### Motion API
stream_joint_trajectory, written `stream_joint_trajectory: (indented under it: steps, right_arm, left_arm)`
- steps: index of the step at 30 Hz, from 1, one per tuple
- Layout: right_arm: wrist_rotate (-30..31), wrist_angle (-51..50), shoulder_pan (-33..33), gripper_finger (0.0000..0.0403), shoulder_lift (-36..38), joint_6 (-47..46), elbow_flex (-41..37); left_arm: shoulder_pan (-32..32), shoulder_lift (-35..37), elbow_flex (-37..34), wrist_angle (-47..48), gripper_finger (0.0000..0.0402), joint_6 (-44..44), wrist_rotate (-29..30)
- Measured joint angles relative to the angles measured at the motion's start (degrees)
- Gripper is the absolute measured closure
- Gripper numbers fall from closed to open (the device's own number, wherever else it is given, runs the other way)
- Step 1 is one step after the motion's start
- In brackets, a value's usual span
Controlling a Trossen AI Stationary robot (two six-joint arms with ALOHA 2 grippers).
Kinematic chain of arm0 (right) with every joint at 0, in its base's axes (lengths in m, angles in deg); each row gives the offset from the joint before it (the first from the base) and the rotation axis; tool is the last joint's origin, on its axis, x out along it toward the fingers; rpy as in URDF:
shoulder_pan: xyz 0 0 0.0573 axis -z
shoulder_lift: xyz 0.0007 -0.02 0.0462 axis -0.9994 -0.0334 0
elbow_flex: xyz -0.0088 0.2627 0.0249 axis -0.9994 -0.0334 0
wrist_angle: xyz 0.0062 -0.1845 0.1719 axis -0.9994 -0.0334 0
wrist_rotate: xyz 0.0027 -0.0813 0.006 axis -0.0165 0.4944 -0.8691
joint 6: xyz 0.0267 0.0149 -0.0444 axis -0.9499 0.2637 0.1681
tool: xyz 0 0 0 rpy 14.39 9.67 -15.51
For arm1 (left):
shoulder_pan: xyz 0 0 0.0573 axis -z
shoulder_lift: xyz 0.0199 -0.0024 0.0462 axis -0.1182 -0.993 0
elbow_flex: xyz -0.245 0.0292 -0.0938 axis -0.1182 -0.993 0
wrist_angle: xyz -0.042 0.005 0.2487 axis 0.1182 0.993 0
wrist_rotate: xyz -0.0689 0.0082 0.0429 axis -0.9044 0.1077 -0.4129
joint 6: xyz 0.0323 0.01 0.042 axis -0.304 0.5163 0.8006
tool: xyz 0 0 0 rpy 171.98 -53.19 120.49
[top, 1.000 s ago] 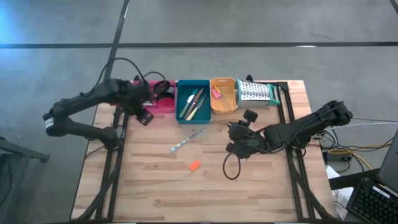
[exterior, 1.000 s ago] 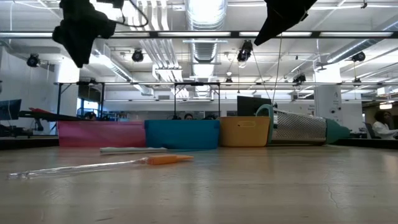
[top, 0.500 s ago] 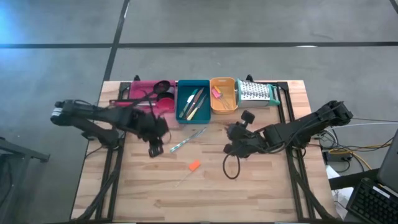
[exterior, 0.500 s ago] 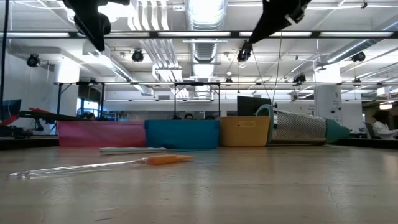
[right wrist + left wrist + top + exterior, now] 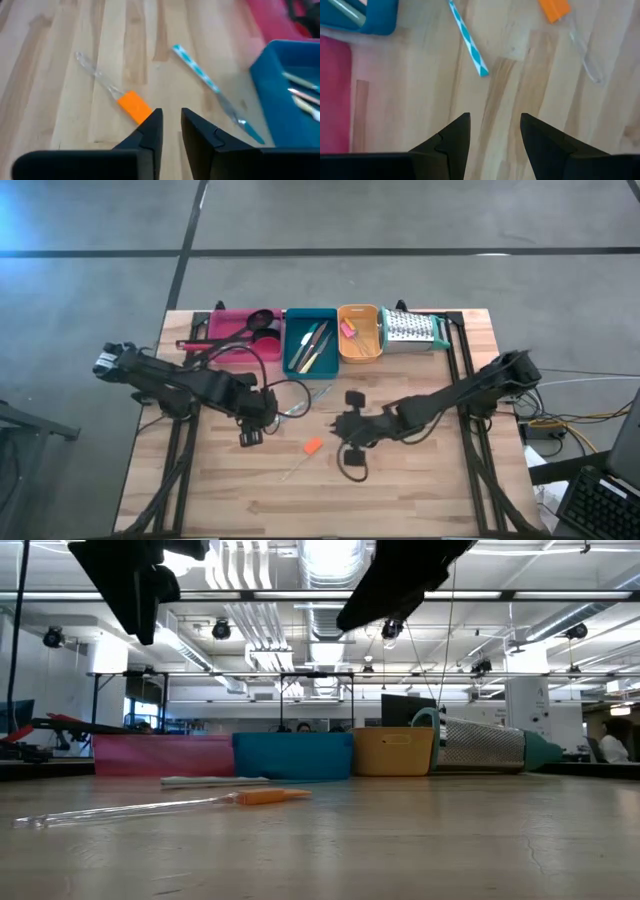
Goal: Pick & Place Kitchen Items
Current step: Put the orange spatula into the yellow bin
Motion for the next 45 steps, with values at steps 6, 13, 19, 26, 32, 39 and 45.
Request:
stream_joint_trajectory:
  steps: [6, 13, 19, 26, 32, 39, 45]
  right_arm:
    - [-4.3, -4.3, 0.0, 0.0295, -5.5, 0.1, 4.3]
    - [1.4, -20.4, -0.9, 0.0275, -2.5, -7.9, 5.9]
    - [3.4, -20.8, -1.7, 0.0267, 2.6, -11.5, 1.8]
    - [3.6, -20.7, -1.7, 0.0255, 5.7, -11.9, -0.6]
    - [3.7, -21.3, -1.6, 0.0252, 6.5, -11.9, -1.2]
    - [3.6, -22.0, -1.6, 0.0259, 6.5, -11.7, -1.8]
    - [3.6, -22.1, -1.6, 0.0269, 6.5, -10.8, -1.9]
  left_arm:
    - [0.0, 0.5, 0.0, -2.1, 0.0225, 0.0, 5.9]
    - [0.3, -2.7, -2.1, -8.0, 0.0225, 5.2, 6.6]
    - [0.2, -9.1, -6.4, -16.4, 0.0225, 14.2, 6.9]
    - [0.1, -19.7, -4.2, -19.3, 0.0225, 18.6, 6.4]
    - [0.0, -24.9, -0.4, -21.5, 0.0212, 19.5, 6.1]
    - [0.0, -26.6, 2.9, -22.1, 0.0131, 16.5, -0.6]
    - [0.4, -26.9, 3.0, -26.1, 0.0113, 16.6, -2.7]
